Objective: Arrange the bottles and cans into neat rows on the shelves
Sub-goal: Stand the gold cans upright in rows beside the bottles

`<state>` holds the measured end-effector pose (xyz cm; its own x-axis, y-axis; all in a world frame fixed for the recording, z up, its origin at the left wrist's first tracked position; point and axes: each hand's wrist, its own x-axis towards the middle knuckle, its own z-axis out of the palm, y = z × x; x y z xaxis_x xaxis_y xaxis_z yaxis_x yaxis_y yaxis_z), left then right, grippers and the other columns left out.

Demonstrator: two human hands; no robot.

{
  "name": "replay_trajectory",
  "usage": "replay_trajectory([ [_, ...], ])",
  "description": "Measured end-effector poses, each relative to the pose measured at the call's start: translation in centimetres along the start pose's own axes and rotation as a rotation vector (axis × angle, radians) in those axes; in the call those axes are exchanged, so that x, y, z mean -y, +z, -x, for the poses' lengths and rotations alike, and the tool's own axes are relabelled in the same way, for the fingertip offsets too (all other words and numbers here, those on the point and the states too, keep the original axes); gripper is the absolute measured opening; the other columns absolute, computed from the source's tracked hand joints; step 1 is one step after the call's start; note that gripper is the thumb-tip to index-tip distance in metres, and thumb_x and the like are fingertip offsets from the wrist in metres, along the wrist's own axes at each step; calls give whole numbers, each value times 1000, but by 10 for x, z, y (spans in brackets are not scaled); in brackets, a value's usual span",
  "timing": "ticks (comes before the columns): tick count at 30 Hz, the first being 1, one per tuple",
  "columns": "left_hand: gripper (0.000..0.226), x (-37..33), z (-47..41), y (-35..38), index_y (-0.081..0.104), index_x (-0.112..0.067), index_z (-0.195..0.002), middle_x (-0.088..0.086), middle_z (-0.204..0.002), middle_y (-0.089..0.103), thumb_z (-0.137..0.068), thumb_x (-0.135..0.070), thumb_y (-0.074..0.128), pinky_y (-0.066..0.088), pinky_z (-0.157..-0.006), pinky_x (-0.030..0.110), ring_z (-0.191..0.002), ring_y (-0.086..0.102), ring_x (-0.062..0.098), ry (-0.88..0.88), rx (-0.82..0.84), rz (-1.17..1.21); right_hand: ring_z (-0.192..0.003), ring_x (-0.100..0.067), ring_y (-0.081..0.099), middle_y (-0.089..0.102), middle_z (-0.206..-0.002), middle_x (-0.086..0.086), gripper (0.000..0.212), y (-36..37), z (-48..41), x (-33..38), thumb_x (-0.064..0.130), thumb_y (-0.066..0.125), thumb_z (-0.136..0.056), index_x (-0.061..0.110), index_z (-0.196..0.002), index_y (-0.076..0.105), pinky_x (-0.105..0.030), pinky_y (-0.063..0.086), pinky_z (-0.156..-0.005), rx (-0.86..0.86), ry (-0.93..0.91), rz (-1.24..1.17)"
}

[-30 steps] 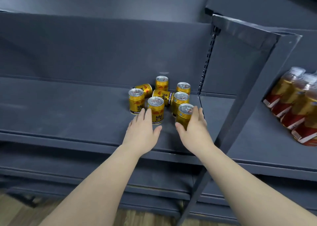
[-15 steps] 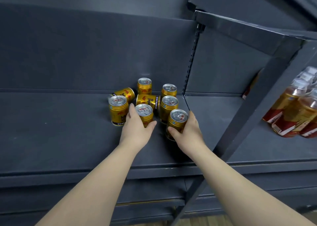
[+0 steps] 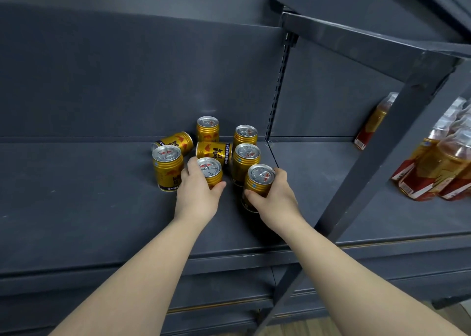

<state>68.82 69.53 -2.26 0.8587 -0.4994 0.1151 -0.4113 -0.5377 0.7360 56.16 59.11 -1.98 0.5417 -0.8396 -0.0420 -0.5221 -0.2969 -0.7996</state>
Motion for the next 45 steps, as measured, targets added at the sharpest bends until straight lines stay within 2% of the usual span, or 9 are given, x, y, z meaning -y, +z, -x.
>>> replay_trajectory([
  [11, 86, -7, 37, -18, 21, -18, -152, 8, -149, 40, -88, -35, 75, 46, -98, 35, -131, 47, 29, 14, 7, 20, -106, -8, 51, 56, -134, 3, 73, -9, 32, -1, 35, 78, -84, 19, -141, 34, -24, 47, -86, 2, -112, -27],
  [14, 85, -7, 56, -24, 22, -19, -152, 7, -150, 39, -87, -35, 75, 47, -97, 35, -131, 48, 29, 8, 7, 25, -107, -8, 50, 55, -135, 3, 75, -14, 48, -4, 36, 77, -85, 20, -143, 33, -24, 47, -87, 21, -134, -16],
  [20, 85, -6, 102, -28, 23, -20, -151, 7, -146, 43, -87, -37, 76, 48, -96, 35, -128, 50, 27, -29, -21, 16, -117, -14, 55, 55, -136, 4, 77, -24, 84, -16, 38, 78, -83, 24, -143, 32, -33, 52, -95, 78, -179, -15],
  [25, 82, -9, 153, -27, 26, -22, -149, 5, -142, 46, -86, -36, 77, 50, -95, 35, -126, 51, 24, -64, -60, -11, -109, -10, 54, 55, -131, 7, 73, -39, 121, -37, 37, 78, -84, 25, -140, 34, -25, 49, -89, 157, -224, -22],
  [29, 77, -15, 197, -17, 29, -22, -146, 5, -138, 48, -86, -36, 77, 49, -89, 31, -121, 53, 22, -61, -63, -41, -110, -12, 56, 57, -128, 8, 70, -60, 152, -61, 39, 79, -83, 26, -138, 36, -25, 49, -88, 174, -239, -29],
  [34, 76, -35, 243, 9, 31, -23, -143, 3, -134, 50, -85, -38, 77, 49, -87, 30, -116, 54, 20, -29, -30, -46, -106, -10, 57, 58, -123, 9, 67, -100, 181, -95, 38, 79, -83, 27, -135, 38, -21, 46, -82, 158, -224, -41],
  [39, 77, -70, 269, 44, 32, -24, -143, 1, -134, 51, -83, -40, 78, 55, -92, 36, -116, 56, 21, 49, 37, -48, -105, -9, 55, 53, -118, 12, 70, -146, 189, -126, 36, 79, -83, 25, -138, 37, -22, 47, -85, 93, -175, -33],
  [42, 78, -92, 274, 62, 32, -25, -144, 0, -135, 51, -83, -41, 78, 55, -94, 38, -116, 56, 21, 93, 85, -33, -104, -9, 57, 55, -116, 13, 63, -170, 186, -141, 35, 80, -83, 27, -131, 40, -19, 46, -80, 42, -150, -33],
  [45, 78, -111, 272, 78, 32, -24, -143, 0, -134, 52, -83, -42, 78, 53, -96, 39, -117, 56, 21, 133, 132, -3, -103, -9, 57, 55, -113, 12, 61, -192, 180, -154, 35, 80, -82, 28, -127, 40, -22, 46, -82, -9, -107, -44],
])
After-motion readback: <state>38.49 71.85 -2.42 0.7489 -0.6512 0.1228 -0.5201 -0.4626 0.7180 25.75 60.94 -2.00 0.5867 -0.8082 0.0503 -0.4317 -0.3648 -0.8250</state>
